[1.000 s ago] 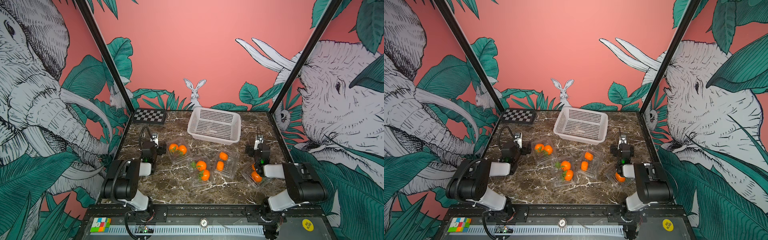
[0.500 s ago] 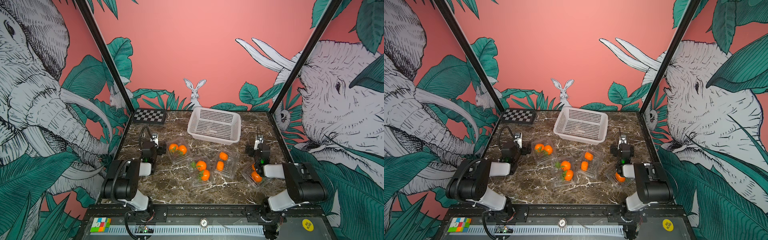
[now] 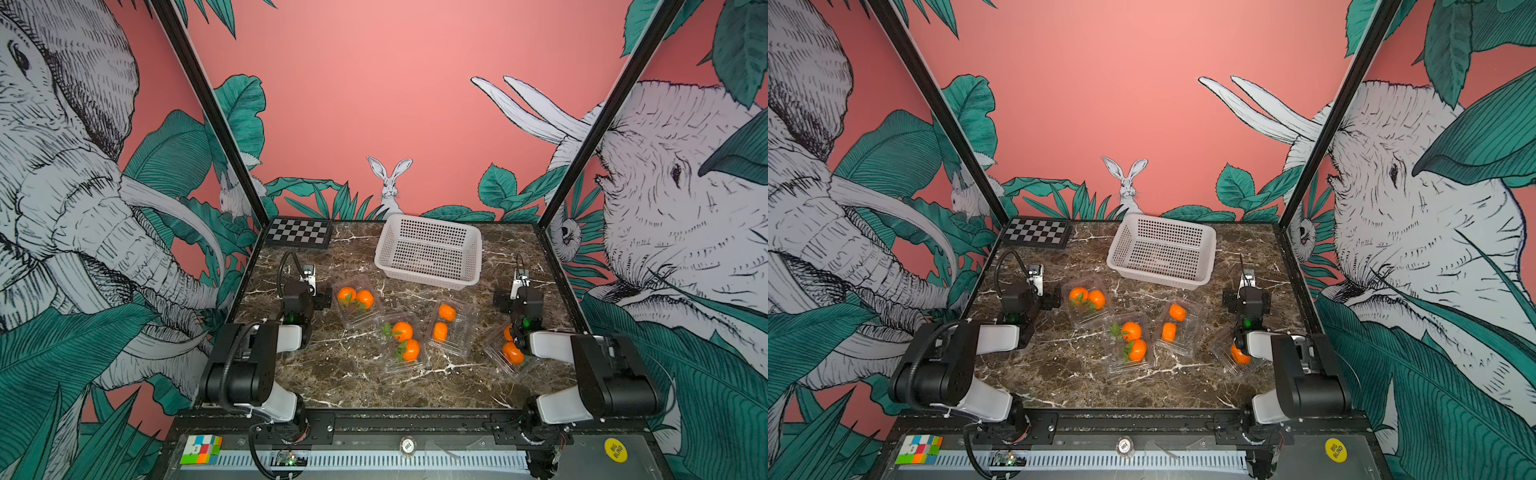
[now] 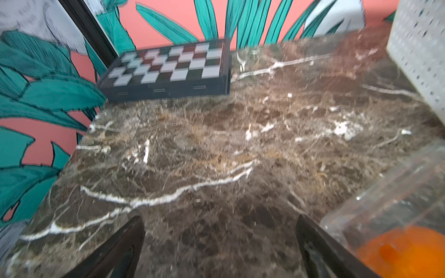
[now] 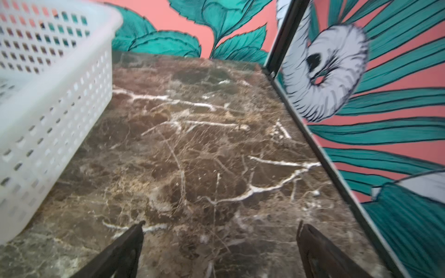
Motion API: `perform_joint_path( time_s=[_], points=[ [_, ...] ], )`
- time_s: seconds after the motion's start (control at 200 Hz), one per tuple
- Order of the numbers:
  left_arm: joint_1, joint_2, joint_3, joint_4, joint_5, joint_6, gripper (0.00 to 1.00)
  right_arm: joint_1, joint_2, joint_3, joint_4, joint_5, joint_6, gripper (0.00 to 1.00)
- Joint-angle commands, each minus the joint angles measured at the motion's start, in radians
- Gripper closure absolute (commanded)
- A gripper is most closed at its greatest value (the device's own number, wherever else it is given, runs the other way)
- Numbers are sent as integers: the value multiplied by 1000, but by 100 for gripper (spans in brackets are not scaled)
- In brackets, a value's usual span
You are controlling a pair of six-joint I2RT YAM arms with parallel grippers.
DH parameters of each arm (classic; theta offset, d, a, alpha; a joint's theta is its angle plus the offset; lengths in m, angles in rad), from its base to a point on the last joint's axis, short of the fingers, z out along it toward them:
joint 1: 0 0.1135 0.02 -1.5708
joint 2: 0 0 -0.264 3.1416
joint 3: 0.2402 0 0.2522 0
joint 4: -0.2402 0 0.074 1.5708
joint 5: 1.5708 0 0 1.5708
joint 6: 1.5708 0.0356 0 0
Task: Take oranges out of containers
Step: Move the basket to the corner of the board.
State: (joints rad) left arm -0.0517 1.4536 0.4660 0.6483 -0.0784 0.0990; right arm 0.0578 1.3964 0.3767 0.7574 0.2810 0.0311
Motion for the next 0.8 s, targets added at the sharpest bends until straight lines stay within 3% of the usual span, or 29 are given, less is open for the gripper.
perform_joint_path(
  time_s=[0.0,0.11,0.195,0.23,0.325,0.415,0.49,0.655,0.795],
  points=[
    [6,-138,99,-212,-44,-101,1,-3,-67,-19,6,86,34,2],
    [6,-164,168,-349,-46,-266,1,-3,-148,-13,-81,170,85,2],
    [6,-172,250,-608,-167,-537,1,-3,-250,11,-258,284,228,1],
    [9,-171,273,-672,-149,-590,1,-4,-292,19,-310,296,250,1],
    [17,-170,322,-705,64,-538,1,-4,-407,30,-408,269,286,1],
    [12,-163,413,-858,119,-539,1,-6,-467,64,-492,189,295,1],
    [5,-180,431,-877,169,-526,1,-6,-451,146,-634,122,300,1],
    [-45,-246,432,-874,159,-538,1,-5,-321,300,-843,-10,347,1],
    [-133,-224,491,-901,156,-531,1,3,-188,420,-930,-123,404,1]
  ],
)
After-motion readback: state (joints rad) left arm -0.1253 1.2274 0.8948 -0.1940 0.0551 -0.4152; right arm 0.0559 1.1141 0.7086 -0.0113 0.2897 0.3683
